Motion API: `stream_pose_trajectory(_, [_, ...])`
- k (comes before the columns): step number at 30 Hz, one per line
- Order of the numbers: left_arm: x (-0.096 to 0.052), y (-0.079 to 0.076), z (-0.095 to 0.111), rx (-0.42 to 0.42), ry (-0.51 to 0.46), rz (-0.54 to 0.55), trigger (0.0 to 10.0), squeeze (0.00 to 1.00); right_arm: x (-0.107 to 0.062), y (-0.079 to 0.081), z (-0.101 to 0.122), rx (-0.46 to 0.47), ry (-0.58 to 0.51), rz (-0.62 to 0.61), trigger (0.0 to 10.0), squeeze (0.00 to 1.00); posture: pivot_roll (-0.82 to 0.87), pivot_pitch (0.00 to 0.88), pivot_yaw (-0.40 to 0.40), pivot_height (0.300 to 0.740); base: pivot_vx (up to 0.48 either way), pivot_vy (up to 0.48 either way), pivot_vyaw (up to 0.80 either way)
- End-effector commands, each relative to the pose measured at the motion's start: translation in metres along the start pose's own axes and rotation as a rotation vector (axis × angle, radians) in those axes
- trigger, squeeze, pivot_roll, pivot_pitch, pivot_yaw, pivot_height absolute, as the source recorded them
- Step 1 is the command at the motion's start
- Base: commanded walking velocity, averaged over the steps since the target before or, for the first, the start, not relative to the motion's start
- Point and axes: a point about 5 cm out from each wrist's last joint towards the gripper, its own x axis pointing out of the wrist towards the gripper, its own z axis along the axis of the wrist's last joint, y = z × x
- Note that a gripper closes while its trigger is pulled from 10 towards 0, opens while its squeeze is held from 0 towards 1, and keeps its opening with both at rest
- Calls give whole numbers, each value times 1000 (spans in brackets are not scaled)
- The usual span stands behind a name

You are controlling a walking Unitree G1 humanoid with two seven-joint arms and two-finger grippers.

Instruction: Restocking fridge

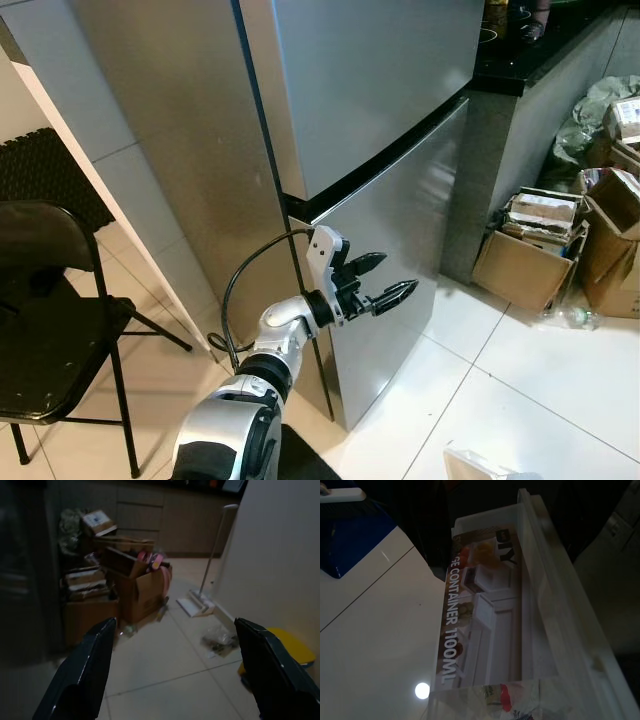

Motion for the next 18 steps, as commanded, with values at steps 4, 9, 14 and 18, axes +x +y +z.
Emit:
stream_pose_trajectory(4, [-48, 29, -3, 146, 270, 159, 10000, 0, 1, 5, 1, 4, -9, 9, 10000, 0, -161, 0, 63, 740, 0, 0, 0])
stream_pose_trajectory(9, [-81, 53, 6, 175, 360, 404, 10000, 0, 1, 4, 1, 3, -6, 8, 10000, 0, -157, 0, 63, 740, 0, 0, 0])
stream_pose_trajectory(14, [-101, 71, 21, 225, 345, 638, 10000, 0, 1, 4, 3, 1, -9, 6, 10000, 0, -153, 0, 61, 740, 0, 0, 0])
stream_pose_trajectory(18, [-102, 74, 27, 192, 267, 701, 10000, 0, 1, 4, 4, -1, -12, 7, 10000, 0, -155, 0, 60, 740, 0, 0, 0])
